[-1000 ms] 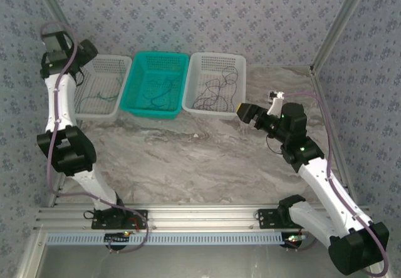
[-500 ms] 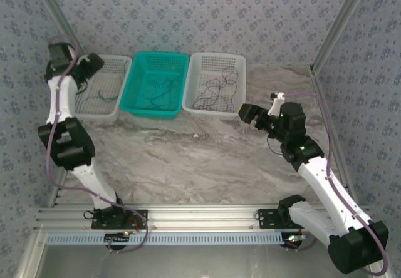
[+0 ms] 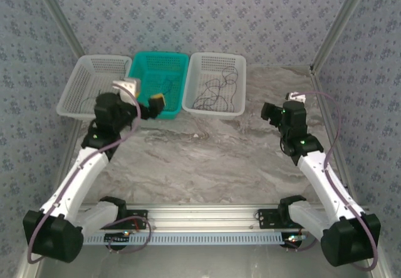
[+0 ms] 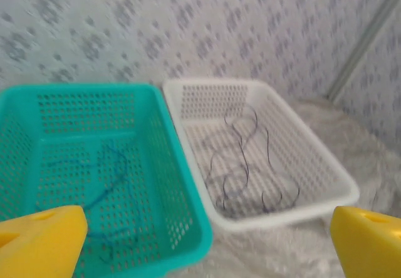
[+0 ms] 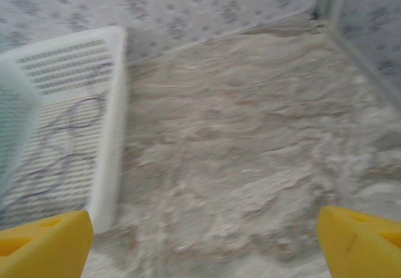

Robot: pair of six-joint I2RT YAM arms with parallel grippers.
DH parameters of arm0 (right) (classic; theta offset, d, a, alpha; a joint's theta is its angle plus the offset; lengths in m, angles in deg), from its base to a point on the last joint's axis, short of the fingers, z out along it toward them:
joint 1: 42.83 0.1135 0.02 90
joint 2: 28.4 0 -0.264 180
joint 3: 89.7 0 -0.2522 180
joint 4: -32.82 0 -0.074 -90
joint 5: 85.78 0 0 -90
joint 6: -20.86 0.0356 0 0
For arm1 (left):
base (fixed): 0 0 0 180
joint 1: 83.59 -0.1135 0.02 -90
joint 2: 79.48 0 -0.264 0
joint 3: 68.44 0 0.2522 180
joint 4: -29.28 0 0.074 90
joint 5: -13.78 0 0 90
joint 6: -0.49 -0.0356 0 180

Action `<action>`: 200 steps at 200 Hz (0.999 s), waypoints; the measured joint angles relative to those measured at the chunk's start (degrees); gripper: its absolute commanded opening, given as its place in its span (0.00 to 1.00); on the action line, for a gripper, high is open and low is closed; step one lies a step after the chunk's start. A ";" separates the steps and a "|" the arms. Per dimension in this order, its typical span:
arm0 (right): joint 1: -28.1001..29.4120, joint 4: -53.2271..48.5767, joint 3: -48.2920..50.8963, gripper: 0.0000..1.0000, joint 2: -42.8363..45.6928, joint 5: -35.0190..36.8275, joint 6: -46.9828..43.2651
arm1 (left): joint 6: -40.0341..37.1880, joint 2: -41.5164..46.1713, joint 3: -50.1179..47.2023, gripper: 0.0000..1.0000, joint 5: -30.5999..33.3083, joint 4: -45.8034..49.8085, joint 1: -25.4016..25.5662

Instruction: Untangle the cables

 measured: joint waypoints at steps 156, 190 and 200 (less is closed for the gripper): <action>-10.21 52.78 21.97 1.00 -30.25 -5.29 -16.24 | -6.08 11.82 -34.32 1.00 30.97 -12.81 -5.22; -10.23 55.30 21.97 1.00 -30.23 -6.64 -16.85 | -6.19 -3.02 -34.23 1.00 26.32 -22.27 -13.27; -10.23 55.49 21.97 1.00 -30.23 -6.67 -16.85 | -6.58 -8.87 -32.20 0.99 24.15 -24.24 -14.51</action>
